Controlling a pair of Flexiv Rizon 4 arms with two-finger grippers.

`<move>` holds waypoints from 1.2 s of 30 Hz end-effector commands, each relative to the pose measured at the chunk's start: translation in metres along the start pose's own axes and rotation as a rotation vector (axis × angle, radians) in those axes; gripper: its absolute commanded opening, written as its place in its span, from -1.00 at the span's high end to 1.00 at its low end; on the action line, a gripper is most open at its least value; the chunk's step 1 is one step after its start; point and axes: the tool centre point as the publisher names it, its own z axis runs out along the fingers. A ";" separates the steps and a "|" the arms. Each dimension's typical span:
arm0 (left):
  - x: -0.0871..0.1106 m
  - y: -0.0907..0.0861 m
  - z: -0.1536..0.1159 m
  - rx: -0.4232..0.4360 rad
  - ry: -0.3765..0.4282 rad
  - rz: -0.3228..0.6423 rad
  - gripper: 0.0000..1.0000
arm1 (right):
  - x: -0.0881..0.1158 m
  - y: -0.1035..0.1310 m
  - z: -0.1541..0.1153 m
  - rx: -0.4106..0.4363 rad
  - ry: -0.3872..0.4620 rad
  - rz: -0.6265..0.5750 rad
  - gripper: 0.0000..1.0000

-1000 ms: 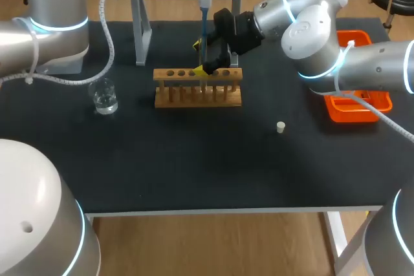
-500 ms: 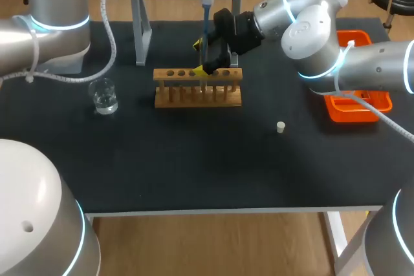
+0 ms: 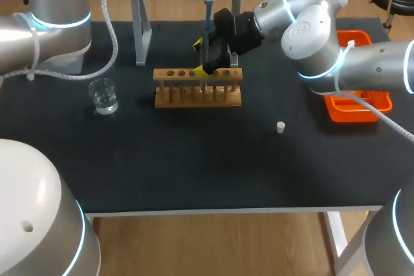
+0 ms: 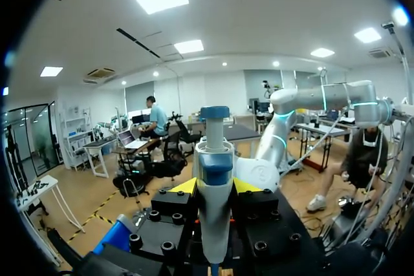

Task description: Invert the test tube, pick up the pipette, mount the tip to pipette, aspirate from beaker and dispense into the tube, eject the tip, return the pipette, and cap with the stopper.

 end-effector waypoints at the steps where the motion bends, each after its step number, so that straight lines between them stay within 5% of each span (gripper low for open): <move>1: 0.002 -0.004 0.000 -0.007 -0.004 -0.003 1.00 | -0.001 0.000 -0.001 0.003 0.003 0.000 -1.00; 36: 0.006 -0.034 -0.005 -0.034 -0.031 0.024 1.00 | -0.001 0.000 -0.001 0.003 0.003 0.000 -1.00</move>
